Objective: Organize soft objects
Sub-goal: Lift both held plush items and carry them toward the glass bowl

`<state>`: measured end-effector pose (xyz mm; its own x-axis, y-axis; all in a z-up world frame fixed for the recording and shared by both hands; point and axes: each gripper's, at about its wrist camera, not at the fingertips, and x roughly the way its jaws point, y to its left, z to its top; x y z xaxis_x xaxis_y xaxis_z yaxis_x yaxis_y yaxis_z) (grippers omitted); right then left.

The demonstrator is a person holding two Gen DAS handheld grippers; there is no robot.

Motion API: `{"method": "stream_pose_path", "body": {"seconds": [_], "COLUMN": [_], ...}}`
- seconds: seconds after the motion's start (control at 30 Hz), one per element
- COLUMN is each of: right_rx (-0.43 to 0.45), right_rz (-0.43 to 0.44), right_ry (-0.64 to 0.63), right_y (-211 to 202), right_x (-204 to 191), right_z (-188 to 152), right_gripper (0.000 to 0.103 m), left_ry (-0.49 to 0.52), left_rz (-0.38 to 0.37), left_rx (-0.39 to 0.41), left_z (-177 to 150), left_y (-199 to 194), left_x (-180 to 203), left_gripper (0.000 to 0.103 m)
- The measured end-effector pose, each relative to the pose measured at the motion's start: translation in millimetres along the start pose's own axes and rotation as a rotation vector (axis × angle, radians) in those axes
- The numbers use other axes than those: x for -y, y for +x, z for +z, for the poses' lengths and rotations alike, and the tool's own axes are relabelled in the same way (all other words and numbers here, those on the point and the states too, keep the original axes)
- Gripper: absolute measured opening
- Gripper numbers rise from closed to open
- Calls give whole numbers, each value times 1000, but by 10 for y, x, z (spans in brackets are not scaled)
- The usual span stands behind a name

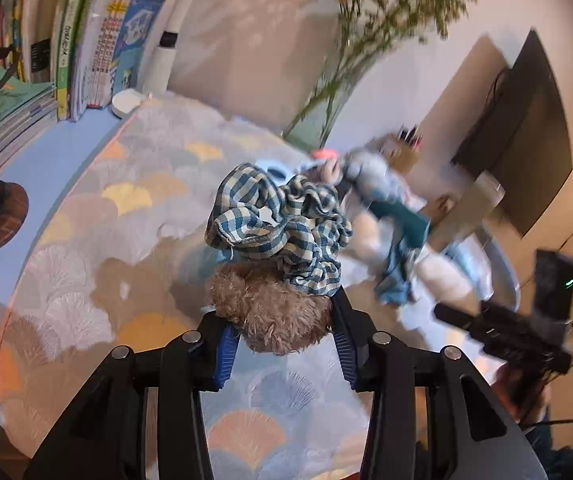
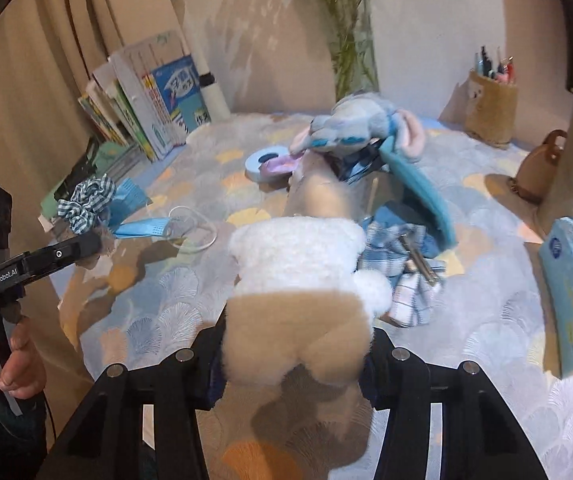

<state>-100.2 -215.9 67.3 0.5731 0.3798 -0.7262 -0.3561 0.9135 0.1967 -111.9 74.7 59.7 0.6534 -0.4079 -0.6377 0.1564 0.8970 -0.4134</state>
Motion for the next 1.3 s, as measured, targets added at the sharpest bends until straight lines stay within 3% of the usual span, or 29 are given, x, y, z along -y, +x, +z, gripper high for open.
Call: {"method": "stream_pose_path", "body": {"seconds": [0.03,0.13,0.2,0.3,0.37,0.43,0.57,0.63,0.7,0.73,0.77,0.8,0.83,0.93,1.1,1.3], "right_rx": [4,-2,-16,-31,-37,-46,-61,-67,-74,-78,-81,-83,-81,-62,-16,114], "right_rz": [-2,-9,-14,-18,-4,12,33,40,42,43,43,43,36,10,18,23], "right_ry": [2,19,23,14,12,11,-12,-25,-32,-35,-34,-34,-34,-40,-25,37], "right_y": [-31,-49,-43,-39,-17,21,82,112,139,153,155,156,144,87,-50,-478], "right_x": [37,100,134,153,159,143,40,-8,-35,-22,-28,-23,-19,9,80,287], "right_z": [-14,-81,-126,-198,-224,-234,-248,-254,-262,-260,-265,-271,-278,-286,-255,-149], "right_gripper": [51,51,51,51,51,51,51,51,51,51,51,51,51,51,51,51], "left_ry": [13,26,31,27,19,10,8,46,93,117,136,161,174,160,118,189], "left_rz": [0,135,180,230,275,314,282,259,261,296,328,363,389,368,168,77], "left_rx": [-30,-109,-135,-125,-111,-89,-58,-64,-95,-116,-131,-150,-152,-105,52,141], "left_z": [-43,-190,-276,-377,-423,-448,-405,-342,-292,-278,-277,-283,-291,-296,-174,96], "left_y": [80,243,239,73,-43,-159,-271,-181,0,119,198,277,299,141,-367,-499], "left_x": [-9,-72,-135,-241,-324,-398,-360,-253,-153,-110,-84,-63,-58,-62,71,603], "left_gripper": [43,43,44,52,71,74,78,87,88,85,62,47,45,38,38,38]}}
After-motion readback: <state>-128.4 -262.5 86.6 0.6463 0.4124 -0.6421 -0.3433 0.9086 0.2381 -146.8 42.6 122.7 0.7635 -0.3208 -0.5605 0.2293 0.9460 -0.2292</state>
